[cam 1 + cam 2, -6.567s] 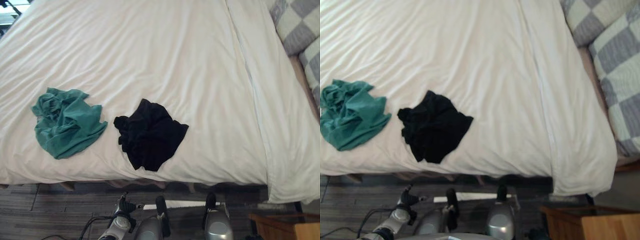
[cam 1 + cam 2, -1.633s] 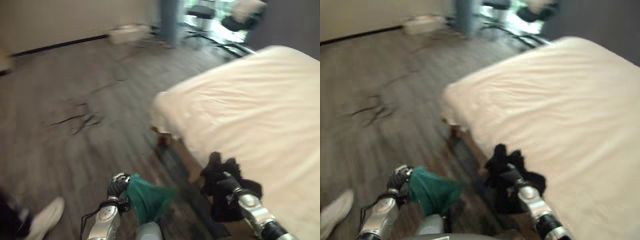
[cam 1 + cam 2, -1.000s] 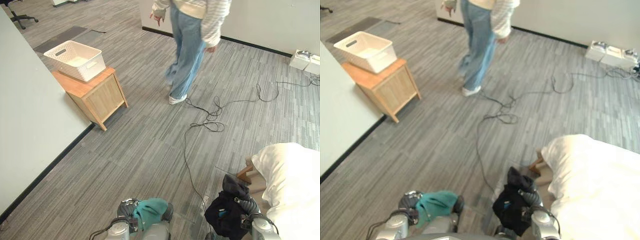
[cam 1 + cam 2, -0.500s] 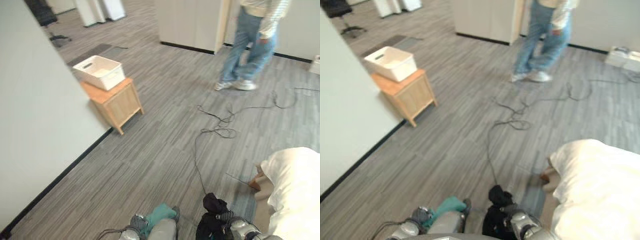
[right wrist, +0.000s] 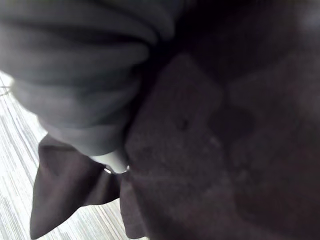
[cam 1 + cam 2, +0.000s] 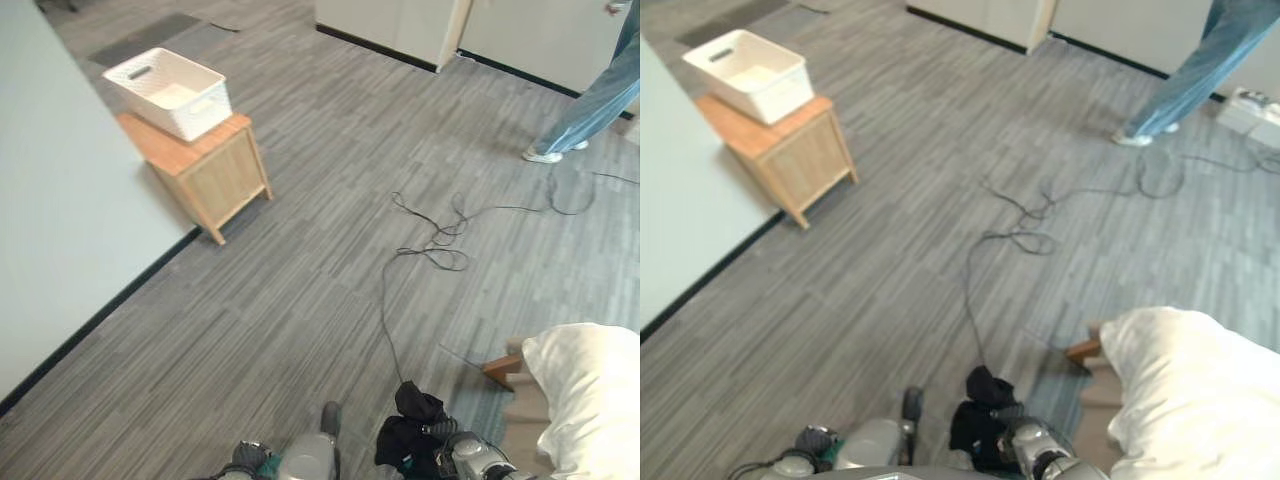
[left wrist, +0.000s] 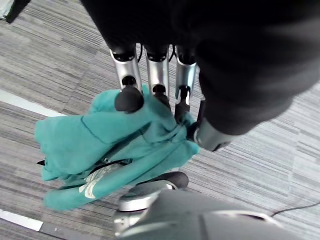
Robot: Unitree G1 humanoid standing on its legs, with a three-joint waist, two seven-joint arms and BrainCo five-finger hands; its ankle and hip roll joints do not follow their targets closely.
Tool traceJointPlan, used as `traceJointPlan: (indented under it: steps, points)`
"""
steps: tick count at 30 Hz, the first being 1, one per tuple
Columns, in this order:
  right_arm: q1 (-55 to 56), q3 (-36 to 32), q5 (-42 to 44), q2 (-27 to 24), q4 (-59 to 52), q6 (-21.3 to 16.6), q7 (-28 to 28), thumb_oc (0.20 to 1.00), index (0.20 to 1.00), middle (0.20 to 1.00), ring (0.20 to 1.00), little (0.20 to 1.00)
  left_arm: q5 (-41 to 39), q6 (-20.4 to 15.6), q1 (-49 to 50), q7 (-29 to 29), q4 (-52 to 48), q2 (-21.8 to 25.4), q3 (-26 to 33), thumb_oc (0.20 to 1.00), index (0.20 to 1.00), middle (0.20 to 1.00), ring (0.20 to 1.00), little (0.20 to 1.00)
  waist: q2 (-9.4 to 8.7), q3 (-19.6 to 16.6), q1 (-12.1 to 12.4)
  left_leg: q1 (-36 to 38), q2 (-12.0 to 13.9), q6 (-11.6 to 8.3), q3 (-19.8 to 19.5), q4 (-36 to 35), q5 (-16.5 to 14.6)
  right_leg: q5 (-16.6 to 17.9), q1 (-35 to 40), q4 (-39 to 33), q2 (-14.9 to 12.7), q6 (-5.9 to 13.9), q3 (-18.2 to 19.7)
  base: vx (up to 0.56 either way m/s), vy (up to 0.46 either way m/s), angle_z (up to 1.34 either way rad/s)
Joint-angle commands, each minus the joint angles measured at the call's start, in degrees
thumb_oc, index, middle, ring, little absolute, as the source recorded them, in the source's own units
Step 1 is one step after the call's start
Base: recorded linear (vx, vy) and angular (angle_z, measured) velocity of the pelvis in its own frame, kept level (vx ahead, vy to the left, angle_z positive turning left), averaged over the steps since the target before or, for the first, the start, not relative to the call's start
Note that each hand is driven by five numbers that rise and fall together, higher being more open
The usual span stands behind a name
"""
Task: Tidy up the quilt and then pick up the clothes from the bed and put them into the laundry hamper.
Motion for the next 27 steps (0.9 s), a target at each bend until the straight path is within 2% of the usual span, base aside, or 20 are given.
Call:
traceJointPlan:
  steps: [1, 3, 5, 7, 8, 9, 10, 11, 12, 13, 14, 15, 16, 19, 21, 22, 24, 25, 26, 27]
  points:
    - [-6.1, 0.0, 2.4, -2.0, -4.6, -2.5, -0.4, 0.200, 0.200, 0.200, 0.200, 0.200, 2.4, -1.7, -4.3, 1.6, -3.0, -1.3, -3.8, 0.200, 0.200, 0.200, 0.200, 0.200, 7.24, 4.9, -2.6, 2.4, 1.1, -0.52, -1.7, 1.7, -7.3, 9.3, -1.4, -4.6, 6.1, -0.49, -3.7, 0.69, 0.184, 0.10]
    - [-6.5, 0.2, 2.9, -2.0, -5.5, -3.0, -0.6, 0.200, 0.200, 0.200, 0.200, 0.200, 3.1, -1.9, -5.4, 2.2, -3.6, -1.2, -5.0, 0.200, 0.200, 0.200, 0.200, 0.200, 7.22, 6.0, -4.5, 5.1, 0.7, -0.84, -2.6, 0.6, -8.0, 7.4, -3.4, -7.6, 6.4, -1.43, -4.0, 0.46, 0.028, 0.22]
    - [-6.2, 0.3, 3.5, -2.1, -7.2, -3.2, -0.9, 0.200, 0.200, 0.200, 0.200, 0.200, 4.3, -2.0, -7.1, 1.4, -4.9, -1.8, -6.9, 0.200, 0.200, 0.200, 0.200, 0.200, 6.68, 6.2, -6.8, 9.7, 0.5, -2.54, -4.2, -1.3, -10.4, 5.1, -3.3, -23.4, 5.6, -3.52, -4.3, 0.60, -0.161, 0.48]
    - [-5.7, -0.2, 4.6, -2.2, -6.8, -3.1, -1.4, 0.200, 0.200, 0.200, 0.200, 0.200, 5.2, -2.0, -7.7, 0.6, -4.2, -2.1, -6.9, 0.200, 0.200, 0.200, 0.200, 0.200, 6.58, 5.1, -7.8, 13.8, 2.0, -4.95, -4.6, -3.6, -12.5, 7.7, -4.7, -37.1, 2.8, -3.71, -4.0, 0.72, -0.228, 0.55]
    - [-4.5, -0.9, 4.9, -2.2, -6.3, -2.7, -1.4, 0.200, 0.200, 0.200, 0.200, 0.200, 5.7, -1.8, -7.4, 0.4, -3.2, -2.6, -6.6, 0.200, 0.200, 0.200, 0.200, 0.200, 7.30, 4.8, -8.6, 16.9, 3.4, -5.81, -5.4, -4.1, -14.5, 9.8, -6.2, -40.2, 1.9, -3.27, -2.1, 0.97, -0.281, 0.70]
    - [-2.5, -1.9, 4.5, -2.4, -5.3, -2.3, -1.2, 0.200, 0.200, 0.200, 0.200, 0.200, 7.3, -2.4, -6.4, 0.1, -2.4, -3.5, -7.3, 0.200, 0.200, 0.200, 0.200, 0.200, 6.53, 3.8, -8.9, 19.2, 4.3, -6.58, -6.8, -1.3, -17.9, 11.3, -7.0, -40.0, 1.0, -2.39, -0.4, 1.04, -0.295, 0.67]
    - [-1.7, -1.6, 4.2, -2.3, -4.3, -2.2, -1.0, 0.200, 0.200, 0.200, 0.200, 0.200, 7.6, -2.2, -5.6, -0.3, -0.8, -3.9, -6.9, 0.200, 0.200, 0.200, 0.200, 0.200, 6.42, 3.2, -9.1, 18.8, 4.9, -7.59, -7.2, 4.0, -16.5, 12.2, -5.2, -39.9, 2.2, -3.12, -0.5, 0.72, -0.232, 0.55]
    - [-1.7, -1.6, 4.2, -2.3, -4.3, -2.2, -1.0, 0.200, 0.200, 0.200, 0.200, 0.200, 7.6, -2.2, -5.6, -0.3, -0.7, -3.9, -6.9, 0.200, 0.200, 0.200, 0.200, 0.200, 6.27, 3.1, -9.2, 18.6, 4.7, -7.56, -7.4, 4.0, -16.4, 12.3, -5.3, -40.0, 2.0, -3.10, -0.6, 0.52, -0.173, 0.32]
    - [-0.4, -1.6, 3.2, -2.9, -3.4, -1.6, 0.0, 0.200, 0.200, 0.200, 0.200, 0.200, 6.4, -2.1, -5.5, 0.0, 0.6, -3.7, -5.3, 0.200, 0.200, 0.200, 0.200, 0.200, 6.35, 2.8, -9.5, 16.3, 5.2, -8.15, -7.3, 13.2, -12.6, 12.3, -3.7, -38.8, 3.3, -4.77, 0.2, 0.54, -0.296, 0.44]
    - [2.1, -1.4, 1.5, -4.3, -2.7, -1.9, 0.6, 0.200, 0.200, 0.200, 0.200, 0.200, 4.5, -2.7, -4.5, 0.7, 1.2, -2.8, -3.6, 0.200, 0.200, 0.200, 0.200, 0.200, 6.03, 3.6, -7.5, 7.6, 5.4, -7.30, -8.7, 34.5, -5.0, 11.7, 1.6, -40.1, 5.1, -8.40, -1.0, 0.54, -0.297, 0.64]
    - [2.1, -1.4, 1.5, -4.2, -2.7, -1.9, 0.6, 0.200, 0.200, 0.200, 0.200, 0.200, 4.5, -2.7, -4.5, 0.7, 1.2, -2.7, -3.5, 0.200, 0.200, 0.200, 0.200, 0.200, 5.88, 3.4, -7.7, 7.2, 5.2, -7.27, -8.9, 34.6, -4.8, 11.8, 1.4, -40.1, 4.9, -8.39, -1.1, 0.53, -0.436, 0.63]
    - [0.9, -1.3, 2.1, -5.3, -2.6, -2.0, 0.6, 0.200, 0.200, 0.200, 0.200, 0.200, 2.0, -3.4, -4.5, 2.0, 0.4, -1.9, -1.9, 0.200, 0.200, 0.200, 0.200, 0.200, 4.82, 5.7, -5.0, -3.3, 4.9, -5.50, -8.1, 51.2, -4.2, 10.8, 7.0, -42.8, 5.6, -10.82, -2.7, 0.40, -0.274, 0.30]
    - [0.3, -0.9, 1.9, -5.5, -2.5, -1.8, 0.9, 0.200, 0.200, 0.200, 0.200, 0.200, 1.9, -3.5, -4.7, 2.4, 0.0, -1.6, -1.6, 0.200, 0.200, 0.200, 0.200, 0.200, 4.65, 5.9, -4.0, -5.9, 4.6, -5.40, -6.8, 51.9, -5.6, 9.7, 8.8, -43.8, 5.8, -11.02, -3.2, 0.58, -0.294, -0.07]
    - [-0.4, 0.2, 1.1, -5.6, -1.4, -1.4, 1.4, 0.200, 0.200, 0.200, 0.200, 0.200, 1.2, -3.7, -4.0, 2.8, -1.1, -1.2, -0.5, 0.200, 0.200, 0.200, 0.200, 0.200, 4.61, 5.7, -1.5, -9.8, 2.9, -6.17, -3.7, 47.0, -7.6, 6.9, 12.4, -44.6, 5.7, -10.44, -3.8, 0.49, -0.002, -0.21]
    - [0.0, 0.1, 1.5, -5.0, -0.9, -1.5, 1.5, 0.200, 0.200, 0.200, 0.200, 0.200, 0.0, -3.1, -2.4, 2.7, -1.3, -2.6, 1.7, 0.200, 0.200, 0.200, 0.200, 0.200, 5.17, 3.8, 1.2, -11.0, 1.9, -4.75, 2.1, 26.0, -8.2, 2.6, 16.4, -44.6, 7.6, -8.99, -4.0, 0.59, 0.084, -0.61]
    - [0.0, 0.2, 1.5, -5.0, -0.9, -1.5, 1.5, 0.200, 0.200, 0.200, 0.200, 0.200, 0.0, -3.1, -2.4, 2.7, -1.3, -2.6, 1.7, 0.200, 0.200, 0.200, 0.200, 0.200, 4.96, 3.7, 1.2, -10.8, 1.7, -4.71, 2.2, 25.5, -7.8, 2.6, 16.4, -44.6, 7.4, -8.95, -4.0, 0.42, 0.034, -0.54]
    - [0.4, -0.2, 1.7, -4.7, -0.7, -1.8, 1.3, 0.200, 0.200, 0.200, 0.200, 0.200, -0.2, -2.4, -1.9, 2.8, -0.5, -3.3, 3.1, 0.200, 0.200, 0.200, 0.200, 0.200, 5.67, 2.4, 2.1, -10.4, 4.1, -5.50, 9.8, 12.0, -2.0, -1.0, 19.8, -44.6, 10.2, -8.69, -6.0, 0.49, 0.001, -0.13]
    - [0.7, -0.6, 1.9, -4.6, -0.5, -2.0, 1.2, 0.200, 0.200, 0.200, 0.200, 0.200, 0.0, -2.1, -1.8, 2.9, 0.1, -3.5, 3.7, 0.200, 0.200, 0.200, 0.200, 0.200, 5.42, 2.0, 2.4, -10.6, 5.5, -6.88, 14.9, 8.2, -1.3, -3.2, 22.0, -44.6, 11.3, -8.23, -7.7, 0.72, -0.032, 0.07]
    - [0.7, -0.9, 2.1, -4.4, 0.0, -1.9, 0.9, 0.200, 0.200, 0.200, 0.200, 0.200, 0.2, -1.3, -1.6, 3.1, 0.6, -3.5, 4.5, 0.200, 0.200, 0.200, 0.200, 0.200, 4.69, 1.7, 2.4, -11.8, 8.3, -6.45, 22.9, 6.2, 0.7, -4.0, 24.5, -44.6, 12.5, -7.91, -10.5, 0.78, 0.022, 0.24]
    - [1.1, -0.6, 1.7, -4.0, 0.2, -1.5, 1.3, 0.200, 0.200, 0.200, 0.200, 0.200, 0.4, -0.5, -0.9, 2.5, 1.6, -3.5, 4.8, 0.200, 0.200, 0.200, 0.200, 0.200, 3.97, 0.8, 2.7, -10.4, 7.0, -4.95, 22.4, 5.3, -0.2, -3.1, 25.3, -44.6, 12.8, -7.27, -10.7, 0.57, 0.054, 0.70]
